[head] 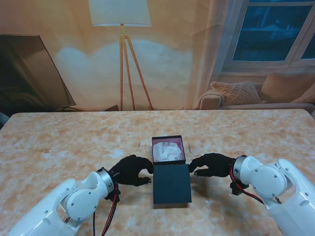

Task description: Pack mini donuts into a plastic bag, tie the opening and put the bag into the gift box

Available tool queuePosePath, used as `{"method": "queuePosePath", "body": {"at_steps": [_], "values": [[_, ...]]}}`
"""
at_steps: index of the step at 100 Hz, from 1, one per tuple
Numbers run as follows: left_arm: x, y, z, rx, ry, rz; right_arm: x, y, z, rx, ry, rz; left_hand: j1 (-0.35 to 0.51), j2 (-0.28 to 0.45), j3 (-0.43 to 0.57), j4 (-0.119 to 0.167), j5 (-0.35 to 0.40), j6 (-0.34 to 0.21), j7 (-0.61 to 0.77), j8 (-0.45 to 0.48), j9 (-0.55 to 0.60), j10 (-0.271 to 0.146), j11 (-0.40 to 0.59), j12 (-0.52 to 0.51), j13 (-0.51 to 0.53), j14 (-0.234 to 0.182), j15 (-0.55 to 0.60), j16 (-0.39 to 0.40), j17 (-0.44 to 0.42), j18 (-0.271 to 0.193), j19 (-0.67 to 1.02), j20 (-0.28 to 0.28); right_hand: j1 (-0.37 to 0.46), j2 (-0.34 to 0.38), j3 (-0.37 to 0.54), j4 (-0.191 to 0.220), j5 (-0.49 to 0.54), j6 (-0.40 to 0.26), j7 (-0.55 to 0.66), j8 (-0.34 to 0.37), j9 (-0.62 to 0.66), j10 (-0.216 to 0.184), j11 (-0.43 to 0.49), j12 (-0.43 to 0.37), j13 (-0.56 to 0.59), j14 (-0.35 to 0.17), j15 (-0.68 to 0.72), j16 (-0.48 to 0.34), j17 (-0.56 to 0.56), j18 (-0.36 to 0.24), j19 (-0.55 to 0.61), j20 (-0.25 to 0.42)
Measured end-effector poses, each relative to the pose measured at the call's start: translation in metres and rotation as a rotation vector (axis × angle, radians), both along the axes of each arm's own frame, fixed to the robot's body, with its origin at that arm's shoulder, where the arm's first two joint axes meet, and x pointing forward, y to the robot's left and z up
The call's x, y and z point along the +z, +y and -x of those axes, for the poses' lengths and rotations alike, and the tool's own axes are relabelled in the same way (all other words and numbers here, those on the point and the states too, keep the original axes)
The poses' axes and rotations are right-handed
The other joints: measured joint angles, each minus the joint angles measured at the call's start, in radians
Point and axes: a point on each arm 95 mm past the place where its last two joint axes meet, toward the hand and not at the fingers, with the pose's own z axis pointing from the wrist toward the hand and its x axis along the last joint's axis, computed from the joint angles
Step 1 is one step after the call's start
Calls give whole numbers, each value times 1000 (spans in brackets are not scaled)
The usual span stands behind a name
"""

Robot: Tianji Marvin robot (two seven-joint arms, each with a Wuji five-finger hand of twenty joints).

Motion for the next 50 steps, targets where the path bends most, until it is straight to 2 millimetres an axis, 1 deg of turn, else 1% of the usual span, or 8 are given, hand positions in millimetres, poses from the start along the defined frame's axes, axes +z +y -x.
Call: {"method": "queuePosePath", "body": {"at_steps": [31, 50], "values": [[15, -3, -12, -2, 6, 1, 15, 0, -9, -5, -2, -13, 0, 0, 0, 0, 12, 27, 2, 0, 1, 12, 0, 5, 0, 2, 0, 1, 0, 0, 0, 0, 0, 0, -1, 0, 25, 5, 12, 0, 17, 7, 2, 2, 10, 0, 0, 11, 8, 0, 1, 0], [24, -5, -24, 22, 8, 5, 24, 0, -24, -15, 2, -16, 0, 0, 0, 0, 13, 33, 2, 0, 1, 15, 0, 7, 0, 2, 0, 1, 0, 0, 0, 0, 0, 0, -9, 0, 27, 5, 14, 0, 21, 7, 2, 3, 10, 0, 1, 11, 10, 0, 2, 0]]}}
